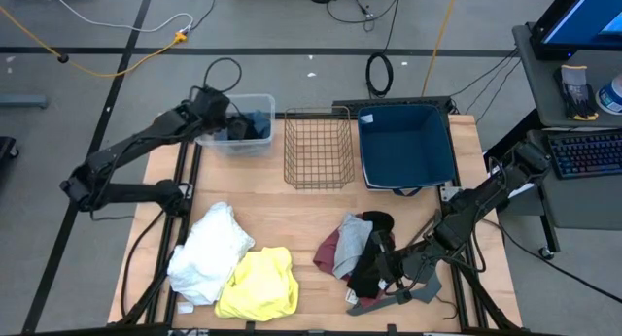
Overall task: Pick & Place Cloths
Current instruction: Put the black short into the gold wire basket
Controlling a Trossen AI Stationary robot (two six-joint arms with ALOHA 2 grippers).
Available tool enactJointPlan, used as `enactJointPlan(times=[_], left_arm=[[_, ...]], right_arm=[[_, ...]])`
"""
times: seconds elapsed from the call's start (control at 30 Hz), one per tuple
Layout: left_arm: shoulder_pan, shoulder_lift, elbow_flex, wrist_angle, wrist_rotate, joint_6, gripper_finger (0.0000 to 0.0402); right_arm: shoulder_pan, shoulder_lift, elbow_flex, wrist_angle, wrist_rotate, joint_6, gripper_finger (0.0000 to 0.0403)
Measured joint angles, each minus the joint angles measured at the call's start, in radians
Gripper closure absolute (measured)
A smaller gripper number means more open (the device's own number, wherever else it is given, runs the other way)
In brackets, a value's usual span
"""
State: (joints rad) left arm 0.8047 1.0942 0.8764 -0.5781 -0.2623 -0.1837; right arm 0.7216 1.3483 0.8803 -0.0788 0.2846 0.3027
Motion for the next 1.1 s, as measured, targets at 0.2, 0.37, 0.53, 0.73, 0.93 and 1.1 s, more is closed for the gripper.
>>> enactJointPlan(times=[0.2,0.37,0.53,0.73,0.93,1.1], left_arm=[[-0.005,-0.096,0.0,0.055,0.0,-0.001,0.0153],[-0.04,-0.152,0.0,0.115,0.002,-0.001,0.0153],[-0.095,-0.182,0.0,0.183,0.003,0.035,0.0153],[-0.165,-0.187,0.0,0.259,0.083,0.146,0.0153],[-0.211,-0.187,0.0,0.326,0.166,0.182,0.0153],[-0.225,-0.187,0.0,0.344,0.166,0.178,0.0153]], right_arm=[[0.0,0.0,0.0,0.0,0.0,0.0,0.0397],[0.0,0.0,0.0,0.0,0.0,-0.002,0.0394],[-0.002,0.0,0.0,-0.001,0.0,-0.003,0.0394],[-0.002,0.0,0.0,-0.024,0.001,-0.029,0.0393],[-0.002,0.0,0.0,-0.084,-0.001,-0.028,0.0392],[-0.003,0.0,0.0,-0.135,-0.025,-0.022,0.036]])
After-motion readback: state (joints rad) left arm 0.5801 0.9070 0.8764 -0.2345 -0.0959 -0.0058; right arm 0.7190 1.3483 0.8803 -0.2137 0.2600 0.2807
